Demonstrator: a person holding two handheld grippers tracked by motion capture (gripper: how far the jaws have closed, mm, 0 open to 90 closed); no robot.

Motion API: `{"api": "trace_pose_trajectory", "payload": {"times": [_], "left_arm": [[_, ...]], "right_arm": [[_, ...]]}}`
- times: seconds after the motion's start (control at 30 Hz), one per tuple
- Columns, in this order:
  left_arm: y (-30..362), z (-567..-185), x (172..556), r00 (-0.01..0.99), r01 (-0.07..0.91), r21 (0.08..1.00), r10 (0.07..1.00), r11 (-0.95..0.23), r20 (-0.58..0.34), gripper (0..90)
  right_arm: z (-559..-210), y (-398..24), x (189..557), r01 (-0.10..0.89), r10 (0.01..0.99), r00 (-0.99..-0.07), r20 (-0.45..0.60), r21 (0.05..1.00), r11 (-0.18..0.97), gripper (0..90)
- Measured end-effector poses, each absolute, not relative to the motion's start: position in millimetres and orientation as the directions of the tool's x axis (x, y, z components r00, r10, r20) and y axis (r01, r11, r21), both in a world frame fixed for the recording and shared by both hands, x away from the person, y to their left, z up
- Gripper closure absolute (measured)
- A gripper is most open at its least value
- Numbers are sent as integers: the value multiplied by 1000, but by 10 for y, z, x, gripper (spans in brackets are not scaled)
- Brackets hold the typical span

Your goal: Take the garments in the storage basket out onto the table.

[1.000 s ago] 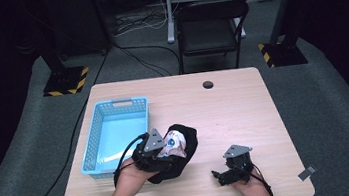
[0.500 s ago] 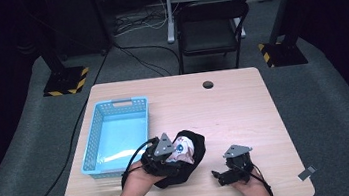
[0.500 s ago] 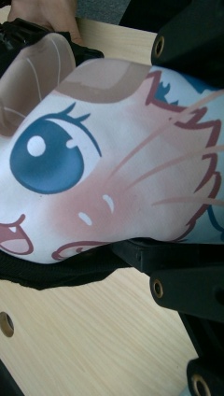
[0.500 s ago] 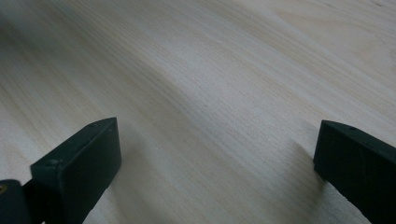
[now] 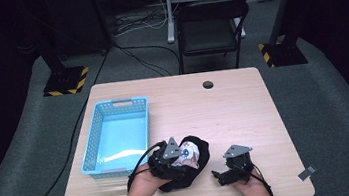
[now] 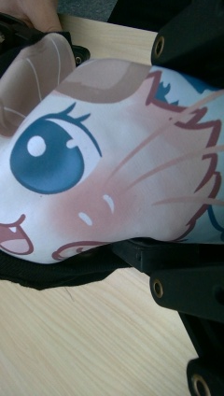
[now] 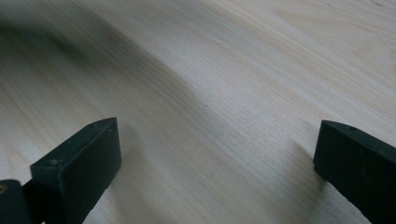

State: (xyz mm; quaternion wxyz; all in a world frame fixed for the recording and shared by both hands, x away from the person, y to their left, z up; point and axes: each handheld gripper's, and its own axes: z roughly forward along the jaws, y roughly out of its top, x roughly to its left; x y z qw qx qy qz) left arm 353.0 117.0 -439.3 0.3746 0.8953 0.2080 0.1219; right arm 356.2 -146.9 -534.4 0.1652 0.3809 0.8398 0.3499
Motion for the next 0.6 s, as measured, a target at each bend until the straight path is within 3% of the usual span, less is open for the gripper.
{"api": "trace_pose_trajectory", "payload": {"times": [0.6], "left_arm": [[1064, -4610, 3558, 889, 306, 687, 456, -659, 41, 419]], "right_arm": [[-5344, -1469, 3562, 524, 755, -656, -10, 714, 465, 1]]}}
